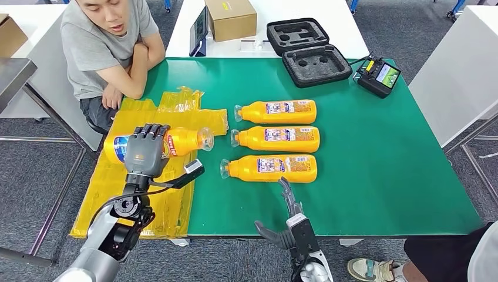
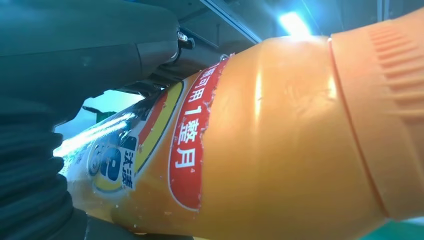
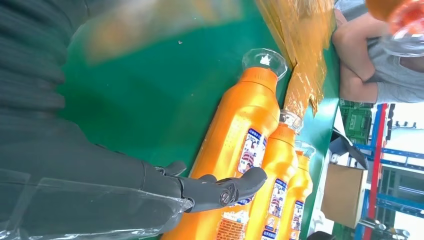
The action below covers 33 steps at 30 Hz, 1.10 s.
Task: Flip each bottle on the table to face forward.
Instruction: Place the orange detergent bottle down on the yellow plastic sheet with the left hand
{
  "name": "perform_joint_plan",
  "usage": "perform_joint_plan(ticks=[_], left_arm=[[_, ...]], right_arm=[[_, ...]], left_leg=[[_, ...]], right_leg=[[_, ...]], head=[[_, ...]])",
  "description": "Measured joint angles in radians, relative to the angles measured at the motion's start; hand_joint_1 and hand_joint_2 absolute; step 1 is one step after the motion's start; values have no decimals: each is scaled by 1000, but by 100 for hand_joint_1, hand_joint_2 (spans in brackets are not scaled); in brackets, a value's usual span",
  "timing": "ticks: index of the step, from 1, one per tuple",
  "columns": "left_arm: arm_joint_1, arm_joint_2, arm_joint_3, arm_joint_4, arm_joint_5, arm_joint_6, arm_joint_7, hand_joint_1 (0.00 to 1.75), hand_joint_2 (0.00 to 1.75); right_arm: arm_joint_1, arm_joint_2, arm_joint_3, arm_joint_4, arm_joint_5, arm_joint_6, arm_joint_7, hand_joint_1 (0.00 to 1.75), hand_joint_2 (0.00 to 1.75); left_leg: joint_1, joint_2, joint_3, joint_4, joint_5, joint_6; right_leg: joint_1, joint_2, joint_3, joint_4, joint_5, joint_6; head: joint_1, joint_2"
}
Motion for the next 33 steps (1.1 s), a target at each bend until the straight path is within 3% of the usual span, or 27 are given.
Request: perform_joint_plan(ticks=[9,18,27,33], left_arm=[[-46,28,-85,143,0,1,62,173,175],[-68,34,-108,201,1,1,61,174,175],[-127,18,-116,375,32,-7,-11,167,175],[-170,9,-116,474,30,-38,25,172,175]], right_arm=[[0,0,-1,12,-7,0,0,0,175],[0,0,-1,15,-7,0,0,0,175],[0,0,-2,17,-7,0,0,0,175],[-2,1,-2,23,-4,10,0,0,175]], left_leg=[[0,0,0,0,0,0],[0,0,0,0,0,0],[0,0,0,0,0,0],[0,0,0,0,0,0]], right_leg=[[0,0,0,0,0,0],[0,0,0,0,0,0],[0,0,0,0,0,0],[0,0,0,0,0,0]], head=[[0,0],[0,0],[0,0],[0,0]])
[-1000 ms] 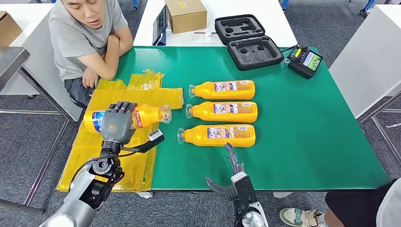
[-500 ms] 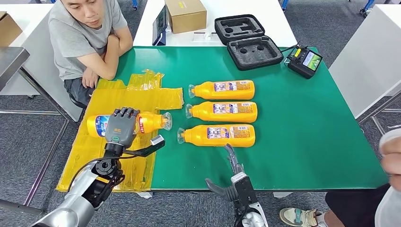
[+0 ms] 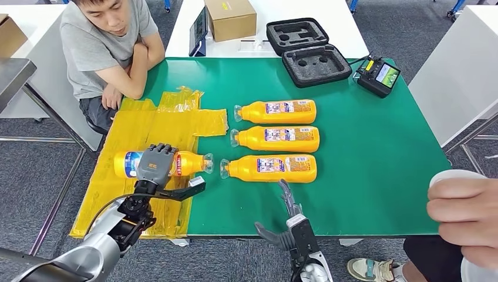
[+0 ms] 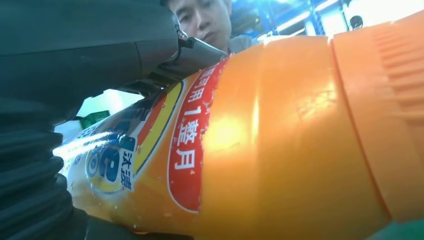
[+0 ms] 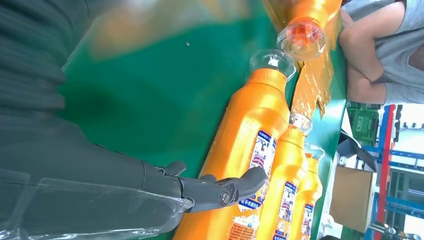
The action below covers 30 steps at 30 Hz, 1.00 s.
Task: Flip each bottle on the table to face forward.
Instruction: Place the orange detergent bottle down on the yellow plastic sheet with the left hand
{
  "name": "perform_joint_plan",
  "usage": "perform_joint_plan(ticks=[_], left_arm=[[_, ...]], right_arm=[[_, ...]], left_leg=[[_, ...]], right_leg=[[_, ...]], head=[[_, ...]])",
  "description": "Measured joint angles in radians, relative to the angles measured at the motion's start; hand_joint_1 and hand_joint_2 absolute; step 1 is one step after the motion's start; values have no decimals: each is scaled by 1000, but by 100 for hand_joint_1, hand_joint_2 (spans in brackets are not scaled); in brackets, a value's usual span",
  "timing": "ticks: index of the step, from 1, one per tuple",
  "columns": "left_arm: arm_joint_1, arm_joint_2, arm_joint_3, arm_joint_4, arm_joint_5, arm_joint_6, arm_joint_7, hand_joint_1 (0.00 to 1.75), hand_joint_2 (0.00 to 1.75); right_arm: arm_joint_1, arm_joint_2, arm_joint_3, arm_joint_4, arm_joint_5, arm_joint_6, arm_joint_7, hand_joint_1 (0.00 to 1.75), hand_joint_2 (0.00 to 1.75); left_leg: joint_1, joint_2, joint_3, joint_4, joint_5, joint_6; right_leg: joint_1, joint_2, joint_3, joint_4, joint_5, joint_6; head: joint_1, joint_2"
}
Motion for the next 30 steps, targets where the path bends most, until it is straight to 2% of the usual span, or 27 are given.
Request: perform_joint_plan(ticks=[4,5,9,11,12,20,25,30], left_arm=[[-22,2,2,45,2,-7,16,164,175],[-25,2,3,53,2,-7,20,153,175],[-33,5,4,80,-7,-17,48,72,175],[-36,6,4,90,-15,-24,64,49,175],[-38,7,4,94,-17,-25,69,42,175],[-40,12,5,113,-18,-26,75,37,175],[-41,13,5,118,-18,-25,76,1,175],[-42,14,7,119,-18,-14,72,0,175]], right_arm=[[-5,0,0,7,2,3,0,0,175],[-6,0,0,9,2,4,0,0,175],[-11,0,0,17,2,9,0,0,175],[-11,0,0,20,0,10,0,0,175],[-11,0,0,22,-2,10,0,0,175],[-11,0,0,31,-8,10,0,0,175],[-11,0,0,32,-8,10,0,0,175],[-12,0,0,38,-9,10,0,0,175]], left_leg=[[0,0,0,0,0,0],[0,0,0,0,0,0],[0,0,0,0,0,0],[0,0,1,0,0,0],[0,0,1,0,0,0],[0,0,1,0,0,0],[0,0,1,0,0,0],[0,-1,2,0,0,0]], right_leg=[[0,0,0,0,0,0],[0,0,0,0,0,0],[0,0,1,0,0,0],[0,0,1,0,0,0],[0,0,1,0,0,0],[0,0,1,0,0,0],[0,0,2,0,0,0],[0,0,2,0,0,0]], head=[[0,0],[0,0],[0,0],[0,0],[0,0],[0,0],[0,0],[0,0]])
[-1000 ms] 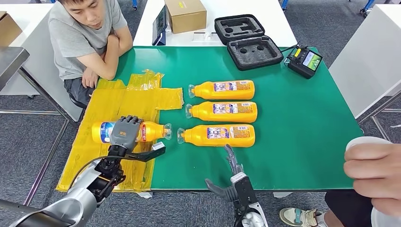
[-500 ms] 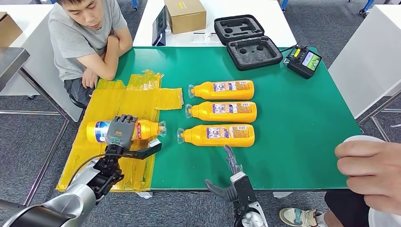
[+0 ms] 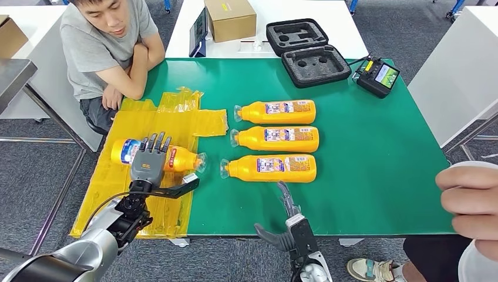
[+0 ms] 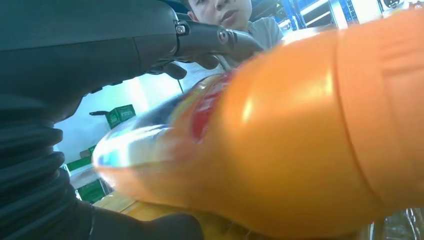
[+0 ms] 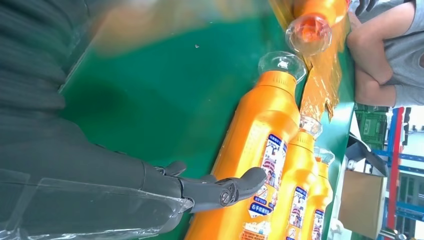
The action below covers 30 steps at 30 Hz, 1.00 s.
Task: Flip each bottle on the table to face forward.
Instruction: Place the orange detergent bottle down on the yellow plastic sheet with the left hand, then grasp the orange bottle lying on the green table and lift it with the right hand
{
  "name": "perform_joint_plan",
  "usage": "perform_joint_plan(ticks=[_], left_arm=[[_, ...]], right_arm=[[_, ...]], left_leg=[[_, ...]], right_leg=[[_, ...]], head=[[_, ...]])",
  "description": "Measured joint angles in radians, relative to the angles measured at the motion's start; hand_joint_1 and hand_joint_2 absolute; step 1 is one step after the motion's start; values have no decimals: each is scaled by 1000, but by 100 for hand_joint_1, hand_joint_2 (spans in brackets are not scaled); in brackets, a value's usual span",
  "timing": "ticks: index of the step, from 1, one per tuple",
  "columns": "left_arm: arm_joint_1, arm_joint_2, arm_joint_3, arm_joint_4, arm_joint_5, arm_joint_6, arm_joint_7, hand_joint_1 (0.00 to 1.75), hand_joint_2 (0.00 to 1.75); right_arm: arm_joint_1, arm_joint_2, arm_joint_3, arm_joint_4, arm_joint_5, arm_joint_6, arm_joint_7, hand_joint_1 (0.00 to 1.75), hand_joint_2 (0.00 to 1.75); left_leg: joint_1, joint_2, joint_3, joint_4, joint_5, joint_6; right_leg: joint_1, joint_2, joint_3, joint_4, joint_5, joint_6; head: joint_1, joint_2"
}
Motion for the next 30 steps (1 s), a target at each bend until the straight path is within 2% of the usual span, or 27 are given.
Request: perform_joint_plan(ticks=[11,30], left_arm=[[1,-1,8,0,-5,40,-9,0,175],[3,-20,8,-8,2,49,-82,0,175]], right_arm=[[-19,0,0,23,-2,0,0,0,175],[-22,0,0,30,-8,-13,0,0,175]], left_leg=[[0,0,0,0,0,0],[0,0,0,0,0,0]], right_leg=[[0,0,0,0,0,0],[0,0,0,0,0,0]], head=[[0,0],[0,0]])
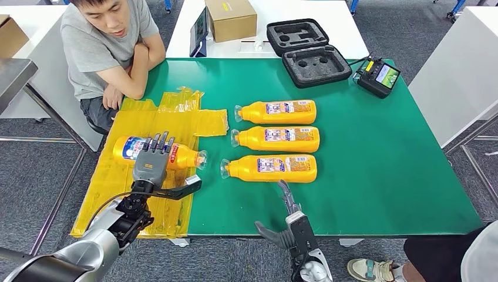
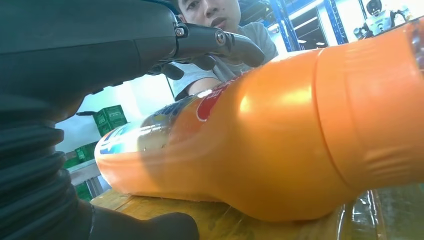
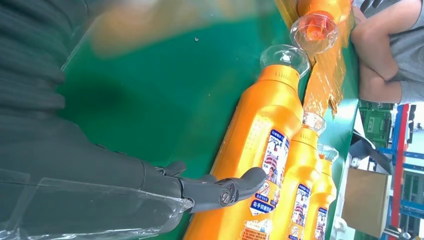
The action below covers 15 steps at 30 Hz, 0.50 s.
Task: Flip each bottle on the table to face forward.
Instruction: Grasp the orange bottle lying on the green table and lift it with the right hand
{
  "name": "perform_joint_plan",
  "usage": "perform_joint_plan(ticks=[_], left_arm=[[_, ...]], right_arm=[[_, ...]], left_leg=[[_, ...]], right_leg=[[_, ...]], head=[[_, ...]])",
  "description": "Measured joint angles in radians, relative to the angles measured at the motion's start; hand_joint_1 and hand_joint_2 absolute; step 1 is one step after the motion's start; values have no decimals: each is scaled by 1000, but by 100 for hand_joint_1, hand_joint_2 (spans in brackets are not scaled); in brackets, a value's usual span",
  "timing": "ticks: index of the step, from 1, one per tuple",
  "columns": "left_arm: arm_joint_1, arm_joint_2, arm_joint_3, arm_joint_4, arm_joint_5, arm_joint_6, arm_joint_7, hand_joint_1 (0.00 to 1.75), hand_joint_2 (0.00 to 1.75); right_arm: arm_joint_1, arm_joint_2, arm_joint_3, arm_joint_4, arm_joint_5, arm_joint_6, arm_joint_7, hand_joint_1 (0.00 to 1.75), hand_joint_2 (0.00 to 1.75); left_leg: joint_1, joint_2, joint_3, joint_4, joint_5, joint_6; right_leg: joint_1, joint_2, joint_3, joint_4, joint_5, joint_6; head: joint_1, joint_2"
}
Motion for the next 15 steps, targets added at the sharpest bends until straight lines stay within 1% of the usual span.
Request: perform_joint_plan(ticks=[1,3,5,7,9,12,15], left_arm=[[3,-1,0,-5,8,3,-15,0,175],[16,-4,2,-29,41,8,-64,0,87],[43,-10,6,-70,92,8,-130,0,0],[89,-15,7,-136,153,-6,-196,0,0],[156,-14,3,-235,219,-44,-239,0,0],[245,-7,-9,-379,278,-87,-257,0,0],[294,2,-18,-473,293,-99,-257,0,0]], right_arm=[[1,0,0,0,-1,-1,0,0,175],[3,0,0,-1,-3,-5,0,0,175],[9,-1,0,-4,-5,-10,0,0,175],[20,-2,-1,-13,-6,-15,0,0,175],[35,-4,-2,-30,-7,-19,0,0,175],[57,-9,-3,-57,-5,-21,0,0,175],[67,-12,-4,-76,-1,-22,0,0,175]], left_leg=[[0,0,0,0,0,0],[0,0,0,0,0,0],[0,0,0,0,0,0],[0,0,0,0,0,0],[0,1,0,0,-1,0],[0,1,-1,0,-2,-1],[0,1,-2,0,-2,-1]], right_leg=[[0,0,0,0,0,0],[0,0,0,0,0,0],[0,0,0,0,0,0],[0,0,0,0,0,0],[0,1,-1,0,0,0],[0,0,-2,0,-1,0],[0,0,-2,0,-1,-1]], head=[[0,0],[0,0],[0,0],[0,0],[0,0],[0,0],[0,0]])
